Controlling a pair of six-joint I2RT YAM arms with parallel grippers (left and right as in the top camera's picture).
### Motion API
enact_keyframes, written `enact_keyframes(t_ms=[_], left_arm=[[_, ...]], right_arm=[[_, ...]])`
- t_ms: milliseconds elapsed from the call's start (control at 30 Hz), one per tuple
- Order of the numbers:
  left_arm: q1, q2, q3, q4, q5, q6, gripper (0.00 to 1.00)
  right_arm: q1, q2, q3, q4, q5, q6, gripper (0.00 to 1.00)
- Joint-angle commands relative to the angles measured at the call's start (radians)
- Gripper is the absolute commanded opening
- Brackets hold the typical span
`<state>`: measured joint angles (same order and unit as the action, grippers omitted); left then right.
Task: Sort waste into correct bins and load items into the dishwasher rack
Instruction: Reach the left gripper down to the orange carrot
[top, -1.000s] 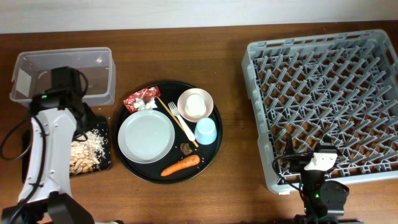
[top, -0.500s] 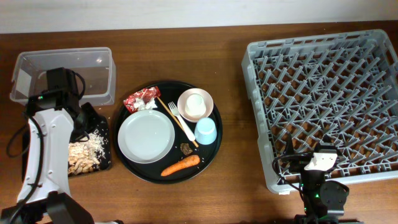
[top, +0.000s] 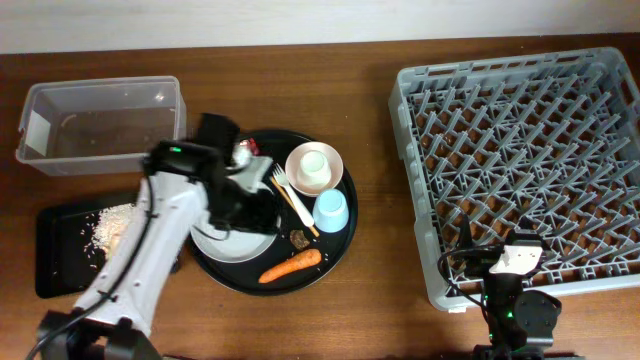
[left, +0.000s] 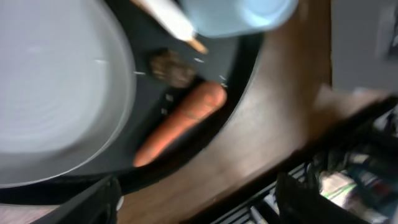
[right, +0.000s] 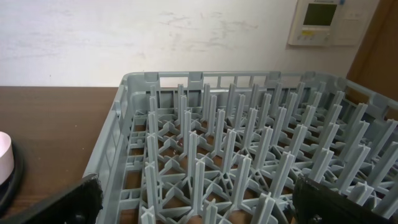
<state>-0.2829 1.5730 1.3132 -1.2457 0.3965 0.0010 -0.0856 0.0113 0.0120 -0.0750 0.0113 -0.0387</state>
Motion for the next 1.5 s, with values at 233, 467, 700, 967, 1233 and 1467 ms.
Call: enact_keyframes(t_ms=[233,467,700,967,1233,1467], left_arm=[[-0.324,0.054,0.010,0.011,-0.338,-0.079,0.83],[-0.343,0.187,0.010,0.022,-0.337,-0.080,0.82],[-0.345,0.301,0.009,0.032,-0.337,-0.080,0.83],[-0.344,0.348,-0.041,0.090,-0.338,-0.080,0.82],[-0.344,0.346,-0.074,0.132,-0.342,-0.080,0.79],[-0.344,0.269,-0.072,0.134,-0.394,-0.146,0.74]], right_arm=[[-0.006,-0.004,-0.006,-0.005,0.012,-0.006,0.99],[-0.006,-0.004,-0.006,-0.005,0.012,-0.006,0.99],[-0.006,-0.004,-0.006,-0.005,0.012,-0.006,0.99],[-0.006,-0.004,-0.006,-0.005,0.012,-0.006,0.99],[-0.006,-0.004,-0.006,-0.005,0.012,-0.006,0.99],[-0.006,-0.004,-0.006,-0.005,0.012,-0.006,0.99]])
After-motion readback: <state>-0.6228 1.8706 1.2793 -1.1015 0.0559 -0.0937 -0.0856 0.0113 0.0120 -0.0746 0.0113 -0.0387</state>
